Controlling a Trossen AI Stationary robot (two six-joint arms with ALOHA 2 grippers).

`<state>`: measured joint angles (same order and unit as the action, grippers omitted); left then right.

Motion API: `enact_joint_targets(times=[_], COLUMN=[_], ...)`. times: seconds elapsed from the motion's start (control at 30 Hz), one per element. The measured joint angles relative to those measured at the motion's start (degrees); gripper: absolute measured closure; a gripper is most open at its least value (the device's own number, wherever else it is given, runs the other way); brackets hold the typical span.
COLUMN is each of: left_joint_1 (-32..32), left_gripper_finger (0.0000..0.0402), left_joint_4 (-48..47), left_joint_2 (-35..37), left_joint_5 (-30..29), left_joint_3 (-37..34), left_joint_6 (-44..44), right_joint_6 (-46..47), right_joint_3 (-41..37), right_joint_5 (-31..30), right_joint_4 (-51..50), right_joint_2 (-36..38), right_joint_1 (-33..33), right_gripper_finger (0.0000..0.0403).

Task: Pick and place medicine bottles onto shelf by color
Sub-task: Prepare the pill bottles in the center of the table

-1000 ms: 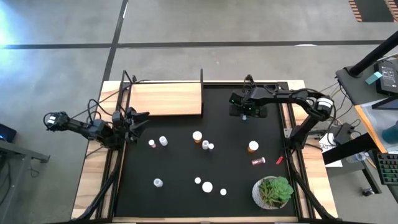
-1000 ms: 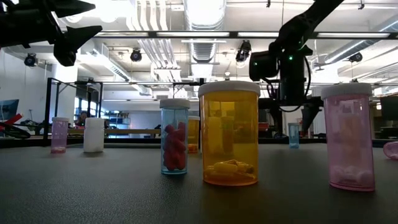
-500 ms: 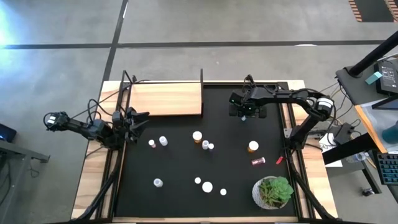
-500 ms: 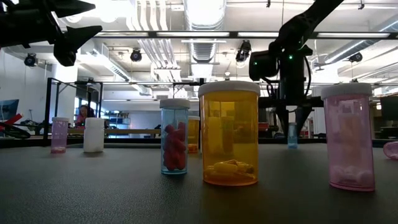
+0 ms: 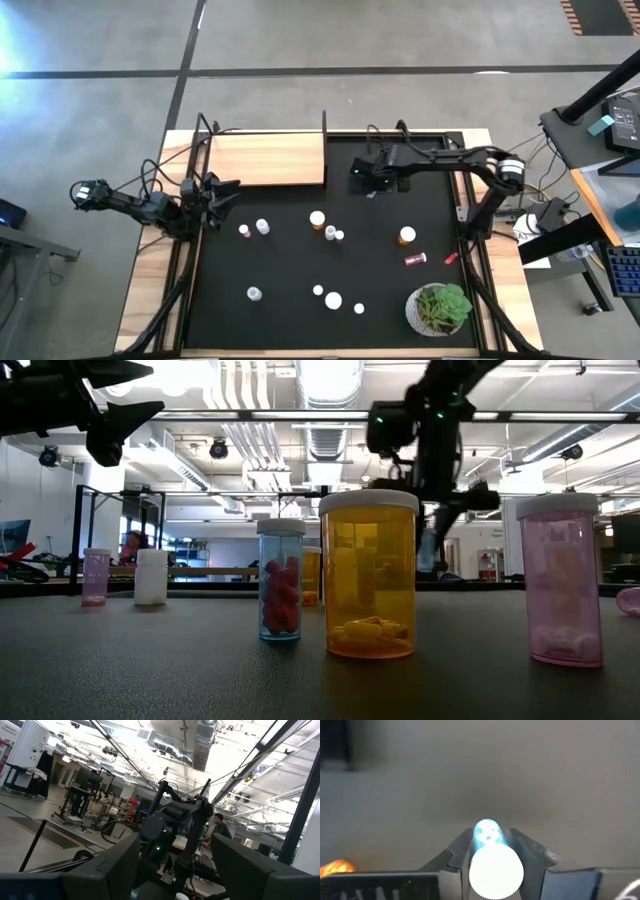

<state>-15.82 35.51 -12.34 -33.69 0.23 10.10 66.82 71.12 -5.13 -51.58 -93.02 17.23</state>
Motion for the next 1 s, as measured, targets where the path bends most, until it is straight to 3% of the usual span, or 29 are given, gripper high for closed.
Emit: enact_joint_targets(times=[0.37,0.77,1.0], left_joint_1=[-0.01,0.0,0.0], left_gripper_finger=[0.0173,0.0173,0.0173], left_joint_4=[-0.01,-0.02,-0.01], left_joint_2=[0.0,0.0,0.0], left_joint_5=[0.01,0.02,0.01], left_joint_3=[0.0,0.0,0.0], left_joint_6=[-0.01,0.0,-0.01], right_joint_6=[4.05,12.61,12.76], right_joint_3=[16.5,24.11,29.37], right_joint_5=[-0.87,-0.87,-0.17], right_joint_4=[-6.42,-5.41,-6.79], right_joint_2=[-13.3,-21.55,-26.2], right_joint_1=[-8.57,-13.57,-13.62], right_gripper_finger=[0.0302,0.0302,0.03])
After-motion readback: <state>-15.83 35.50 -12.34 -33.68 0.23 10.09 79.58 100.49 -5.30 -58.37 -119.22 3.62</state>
